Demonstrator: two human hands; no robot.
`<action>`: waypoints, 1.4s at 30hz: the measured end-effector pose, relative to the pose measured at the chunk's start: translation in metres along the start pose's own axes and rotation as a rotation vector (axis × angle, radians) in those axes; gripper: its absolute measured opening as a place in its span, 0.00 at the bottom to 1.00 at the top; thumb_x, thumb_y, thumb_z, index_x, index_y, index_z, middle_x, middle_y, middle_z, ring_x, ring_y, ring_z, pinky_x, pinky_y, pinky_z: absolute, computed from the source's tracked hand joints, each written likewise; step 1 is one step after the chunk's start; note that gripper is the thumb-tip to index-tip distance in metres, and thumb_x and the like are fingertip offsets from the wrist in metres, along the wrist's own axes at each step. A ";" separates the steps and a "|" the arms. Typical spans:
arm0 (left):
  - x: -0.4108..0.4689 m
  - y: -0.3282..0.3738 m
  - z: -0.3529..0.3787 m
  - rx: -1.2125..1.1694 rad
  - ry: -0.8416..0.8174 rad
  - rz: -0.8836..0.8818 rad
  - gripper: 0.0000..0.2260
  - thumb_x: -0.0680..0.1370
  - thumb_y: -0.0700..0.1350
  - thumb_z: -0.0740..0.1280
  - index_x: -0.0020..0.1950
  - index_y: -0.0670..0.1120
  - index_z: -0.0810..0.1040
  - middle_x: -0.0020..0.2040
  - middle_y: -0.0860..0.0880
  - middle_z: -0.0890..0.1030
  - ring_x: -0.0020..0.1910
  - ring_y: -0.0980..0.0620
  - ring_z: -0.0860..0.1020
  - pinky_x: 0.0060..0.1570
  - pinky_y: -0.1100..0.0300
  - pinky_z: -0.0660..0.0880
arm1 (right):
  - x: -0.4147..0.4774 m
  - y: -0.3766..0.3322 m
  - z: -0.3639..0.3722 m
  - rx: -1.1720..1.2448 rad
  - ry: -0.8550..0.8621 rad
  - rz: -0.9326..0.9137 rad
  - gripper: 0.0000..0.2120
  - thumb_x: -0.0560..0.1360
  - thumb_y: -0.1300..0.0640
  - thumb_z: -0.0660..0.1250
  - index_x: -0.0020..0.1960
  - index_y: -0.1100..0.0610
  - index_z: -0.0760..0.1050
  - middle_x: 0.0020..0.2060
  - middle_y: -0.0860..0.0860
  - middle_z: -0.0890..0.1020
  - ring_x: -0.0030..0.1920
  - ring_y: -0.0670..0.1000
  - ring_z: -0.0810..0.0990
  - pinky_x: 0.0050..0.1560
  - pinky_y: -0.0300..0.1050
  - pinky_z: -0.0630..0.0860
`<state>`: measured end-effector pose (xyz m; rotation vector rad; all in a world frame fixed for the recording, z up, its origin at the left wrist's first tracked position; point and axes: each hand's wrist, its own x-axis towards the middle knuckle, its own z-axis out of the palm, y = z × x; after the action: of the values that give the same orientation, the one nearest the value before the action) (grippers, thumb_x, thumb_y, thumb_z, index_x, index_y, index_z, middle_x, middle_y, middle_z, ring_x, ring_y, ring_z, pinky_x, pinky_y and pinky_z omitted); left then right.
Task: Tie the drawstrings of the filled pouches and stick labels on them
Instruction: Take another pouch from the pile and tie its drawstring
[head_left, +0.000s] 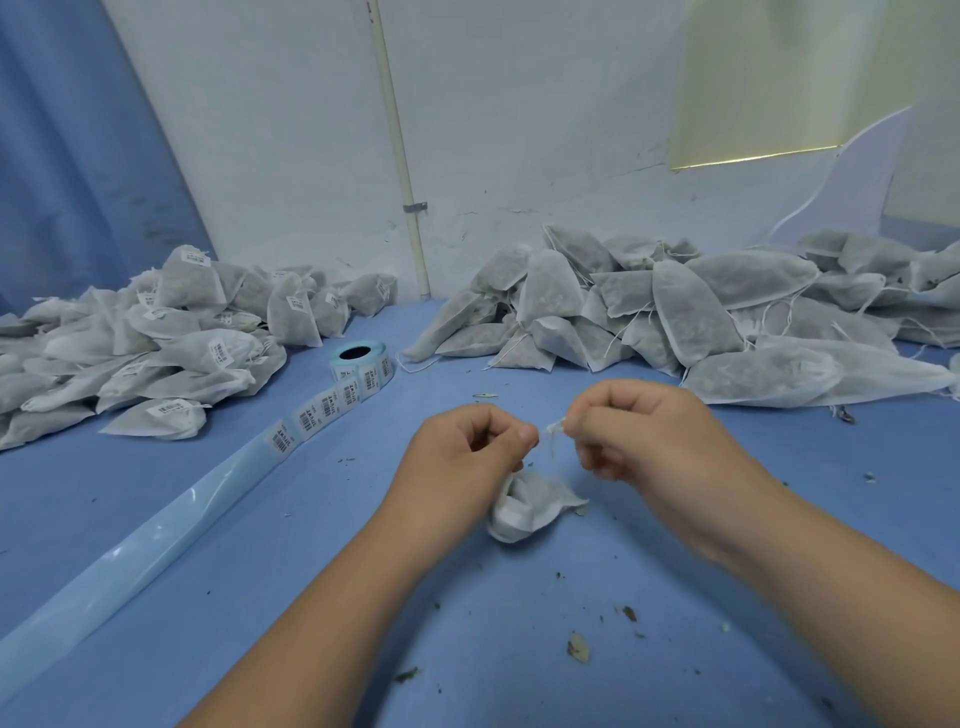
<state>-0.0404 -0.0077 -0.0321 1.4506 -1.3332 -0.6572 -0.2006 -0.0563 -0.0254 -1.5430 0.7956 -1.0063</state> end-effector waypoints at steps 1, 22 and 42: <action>0.000 0.000 -0.001 0.001 0.004 0.006 0.09 0.78 0.43 0.69 0.37 0.47 0.81 0.28 0.57 0.77 0.26 0.63 0.72 0.29 0.72 0.67 | 0.001 -0.001 -0.002 0.109 -0.021 0.008 0.09 0.70 0.62 0.70 0.32 0.54 0.79 0.27 0.50 0.75 0.29 0.48 0.71 0.32 0.38 0.68; -0.001 -0.010 0.007 0.279 0.068 0.330 0.11 0.78 0.43 0.70 0.36 0.54 0.76 0.36 0.57 0.78 0.35 0.60 0.74 0.37 0.69 0.69 | 0.013 0.000 -0.027 0.501 -0.484 0.274 0.07 0.64 0.59 0.65 0.30 0.56 0.68 0.29 0.50 0.66 0.27 0.48 0.67 0.26 0.39 0.65; -0.004 -0.018 0.004 0.189 0.023 0.312 0.12 0.79 0.41 0.68 0.39 0.55 0.77 0.33 0.61 0.78 0.33 0.62 0.74 0.36 0.72 0.68 | 0.011 0.026 -0.017 -0.427 -0.277 -0.047 0.15 0.71 0.50 0.73 0.57 0.45 0.78 0.47 0.38 0.82 0.36 0.44 0.83 0.37 0.30 0.73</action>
<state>-0.0381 -0.0077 -0.0511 1.3512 -1.5950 -0.3164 -0.2106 -0.0786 -0.0472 -2.0224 0.8126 -0.6568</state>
